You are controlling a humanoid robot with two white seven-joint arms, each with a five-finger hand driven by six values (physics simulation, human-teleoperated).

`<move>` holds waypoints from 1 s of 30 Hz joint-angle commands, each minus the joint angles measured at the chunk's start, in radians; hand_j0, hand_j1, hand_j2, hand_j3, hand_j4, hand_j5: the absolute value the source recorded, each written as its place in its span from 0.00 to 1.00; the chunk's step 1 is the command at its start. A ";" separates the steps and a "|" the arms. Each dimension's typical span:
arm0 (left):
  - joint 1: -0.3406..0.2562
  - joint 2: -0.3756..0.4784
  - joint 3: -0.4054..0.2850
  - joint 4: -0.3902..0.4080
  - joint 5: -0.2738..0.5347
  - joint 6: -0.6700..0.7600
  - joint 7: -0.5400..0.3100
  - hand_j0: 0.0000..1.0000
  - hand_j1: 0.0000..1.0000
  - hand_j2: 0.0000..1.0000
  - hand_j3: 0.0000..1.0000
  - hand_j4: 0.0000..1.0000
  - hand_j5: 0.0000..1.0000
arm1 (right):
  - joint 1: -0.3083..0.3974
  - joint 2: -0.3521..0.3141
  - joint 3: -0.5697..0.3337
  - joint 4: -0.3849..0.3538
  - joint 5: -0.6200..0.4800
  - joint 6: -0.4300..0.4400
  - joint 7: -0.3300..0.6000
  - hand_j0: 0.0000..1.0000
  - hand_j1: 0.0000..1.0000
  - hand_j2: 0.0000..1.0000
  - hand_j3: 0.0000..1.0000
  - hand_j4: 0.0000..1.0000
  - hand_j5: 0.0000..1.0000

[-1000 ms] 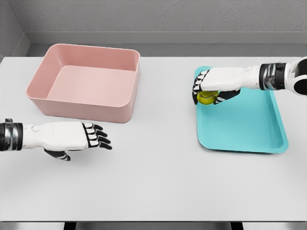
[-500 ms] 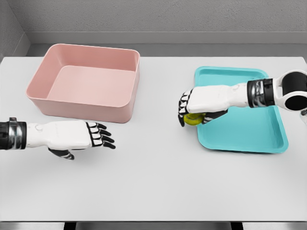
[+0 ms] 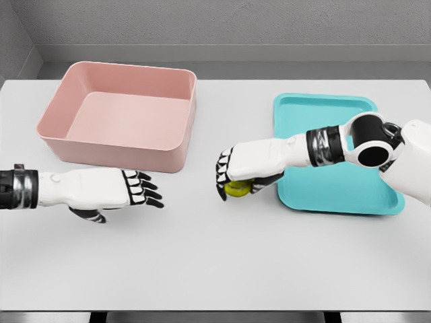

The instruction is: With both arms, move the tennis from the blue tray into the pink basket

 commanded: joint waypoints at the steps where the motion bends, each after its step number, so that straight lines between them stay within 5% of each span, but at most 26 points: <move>1: 0.000 0.014 0.003 0.000 0.005 0.002 -0.001 1.00 1.00 1.00 1.00 1.00 1.00 | 0.002 0.032 0.008 0.022 -0.007 0.003 0.001 0.50 0.50 0.50 0.50 0.50 0.50; 30: 0.002 0.012 0.011 0.000 0.011 0.002 0.008 1.00 1.00 1.00 1.00 1.00 1.00 | 0.015 0.150 0.100 0.088 0.003 0.003 0.001 0.52 0.52 0.52 0.52 0.52 0.52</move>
